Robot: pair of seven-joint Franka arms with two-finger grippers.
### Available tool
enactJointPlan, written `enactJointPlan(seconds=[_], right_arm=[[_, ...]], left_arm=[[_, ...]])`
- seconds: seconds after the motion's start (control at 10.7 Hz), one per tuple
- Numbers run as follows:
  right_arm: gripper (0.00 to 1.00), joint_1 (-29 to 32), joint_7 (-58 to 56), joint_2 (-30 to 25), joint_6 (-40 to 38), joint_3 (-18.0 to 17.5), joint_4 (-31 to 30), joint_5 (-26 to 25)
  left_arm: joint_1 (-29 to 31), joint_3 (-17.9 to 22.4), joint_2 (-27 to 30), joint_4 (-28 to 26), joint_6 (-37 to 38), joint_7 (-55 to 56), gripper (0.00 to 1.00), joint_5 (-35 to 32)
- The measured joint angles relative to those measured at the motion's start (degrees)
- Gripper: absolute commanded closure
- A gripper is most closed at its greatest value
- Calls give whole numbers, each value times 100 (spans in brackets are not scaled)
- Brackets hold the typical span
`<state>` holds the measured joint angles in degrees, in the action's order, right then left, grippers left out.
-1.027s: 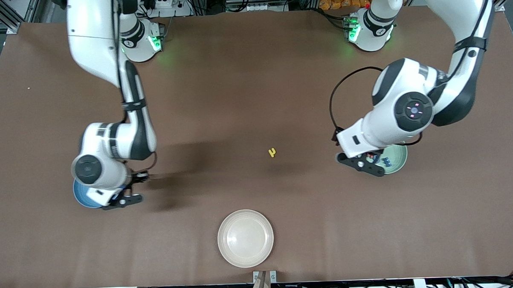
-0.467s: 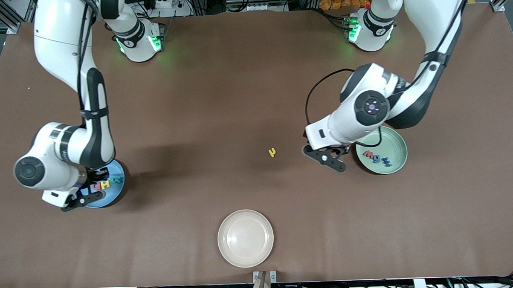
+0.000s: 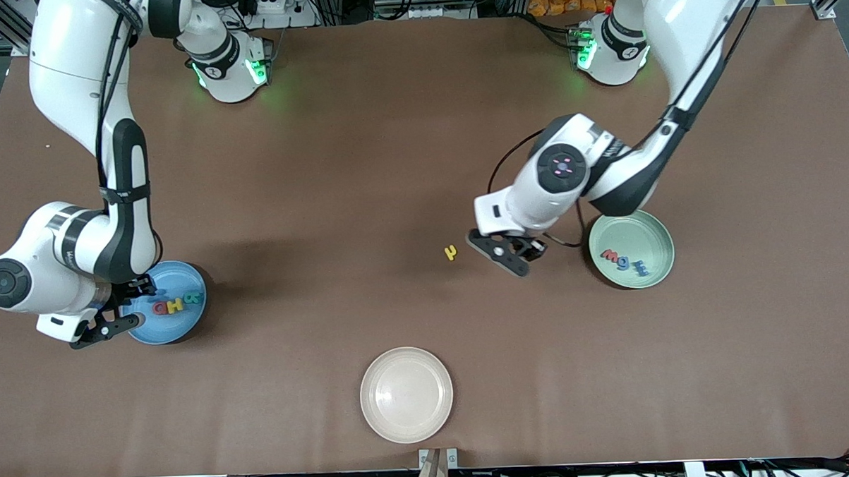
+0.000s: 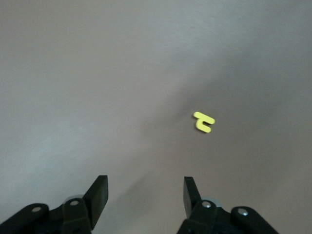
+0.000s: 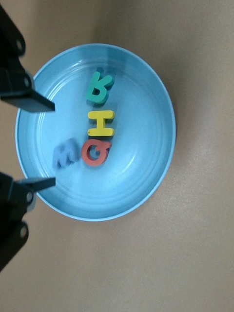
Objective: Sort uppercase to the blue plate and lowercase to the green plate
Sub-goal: 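Release the W with the right gripper while the left gripper reaches yellow letter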
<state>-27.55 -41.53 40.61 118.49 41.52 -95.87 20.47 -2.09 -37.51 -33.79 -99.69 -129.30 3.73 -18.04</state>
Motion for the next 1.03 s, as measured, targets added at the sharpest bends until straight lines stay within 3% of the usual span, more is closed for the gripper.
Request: enactJointPlan(seconds=[0.56, 1.03], right_arm=[[0, 11, 0, -1, 0, 3, 0, 0], [0, 85, 0, -19, 41, 4, -78, 1]], left_arm=[[-282, -97, -510, -43, -521, -8, 27, -752], [-552, -104, -743, -47, -750, 33, 30, -793]])
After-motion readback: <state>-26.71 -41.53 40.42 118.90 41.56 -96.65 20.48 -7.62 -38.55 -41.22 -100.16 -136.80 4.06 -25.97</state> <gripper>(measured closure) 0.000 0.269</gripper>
